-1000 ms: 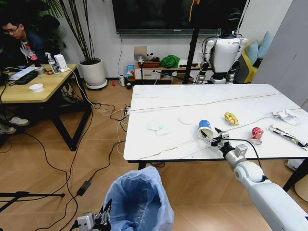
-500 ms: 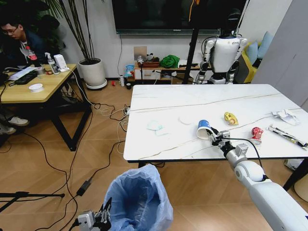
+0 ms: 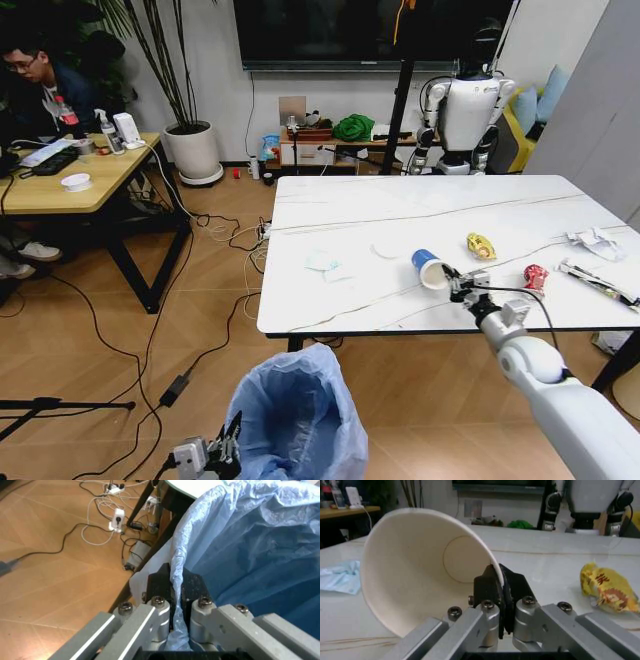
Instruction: Pick up the trash bin and place the trash from the table into it.
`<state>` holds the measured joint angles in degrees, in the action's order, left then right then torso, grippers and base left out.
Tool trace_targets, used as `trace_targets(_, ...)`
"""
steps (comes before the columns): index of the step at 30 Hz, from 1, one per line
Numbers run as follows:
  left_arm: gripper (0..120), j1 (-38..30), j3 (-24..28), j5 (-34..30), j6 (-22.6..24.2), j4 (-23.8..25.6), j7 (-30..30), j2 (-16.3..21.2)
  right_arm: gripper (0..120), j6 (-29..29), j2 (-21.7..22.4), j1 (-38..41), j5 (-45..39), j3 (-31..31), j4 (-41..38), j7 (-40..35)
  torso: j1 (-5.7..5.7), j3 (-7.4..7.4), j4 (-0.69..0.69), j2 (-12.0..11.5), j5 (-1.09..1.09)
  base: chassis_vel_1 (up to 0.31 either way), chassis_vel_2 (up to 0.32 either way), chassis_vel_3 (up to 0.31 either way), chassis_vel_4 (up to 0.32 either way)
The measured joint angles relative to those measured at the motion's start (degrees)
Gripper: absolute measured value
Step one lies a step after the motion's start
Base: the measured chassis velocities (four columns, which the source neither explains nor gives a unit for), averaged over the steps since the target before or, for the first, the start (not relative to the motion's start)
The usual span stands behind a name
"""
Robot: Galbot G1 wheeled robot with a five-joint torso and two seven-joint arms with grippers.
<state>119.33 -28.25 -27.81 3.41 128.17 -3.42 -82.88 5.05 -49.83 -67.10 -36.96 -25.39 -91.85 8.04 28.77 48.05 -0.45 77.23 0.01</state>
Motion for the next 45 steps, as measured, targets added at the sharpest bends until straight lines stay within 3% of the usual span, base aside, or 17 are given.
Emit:
trace_targets(13, 0, -3.92, 3.47, -2.42, 0.99, -2.02, 1.81, 3.38, 0, -0.21, 7.24, -17.64, -5.17, -11.42, -25.89, 0.78, -0.01, -0.01, -0.01, 0.0, -0.02, 0.0, 0.0, 0.0, 0.0)
trace_targets(16, 0, -6.21, 4.7, -3.92, 1.31, -3.25, 2.17, 4.72, 0, -0.31, 9.41, -27.53, -5.85, -16.38, -37.46, 2.46, -0.01, -0.01, 0.0, 0.0, -0.02, 0.0, 0.0, 0.0, 0.0)
trace_targets(19, 0, -7.35, 5.21, -4.47, 1.54, -3.64, 2.17, 4.75, 0, 0.84, 10.11, -32.66, -4.26, -16.88, -40.66, 4.47, -0.01, -0.01, -0.02, 0.0, 0.01, 0.0, 0.0, 0.0, 0.0)
trace_targets(28, 0, -8.14, 6.39, -4.44, 2.0, -3.67, 1.73, 3.43, 0, 3.91, 10.55, -44.46, 8.23, -12.26, -43.08, 12.47, -0.01, 0.0, -0.01, 0.0, -0.01, 0.0, 0.0, 0.0, 0.0)
trace_targets(45, 0, -9.59, 9.41, -3.24, 2.38, -6.39, 1.64, 2.17, 0, 6.15, 6.37, -47.48, 14.05, -10.75, -41.49, 16.8, 0.0, 0.0, -0.01, 0.0, 0.07, 0.0, 0.0, 0.0, 0.0)
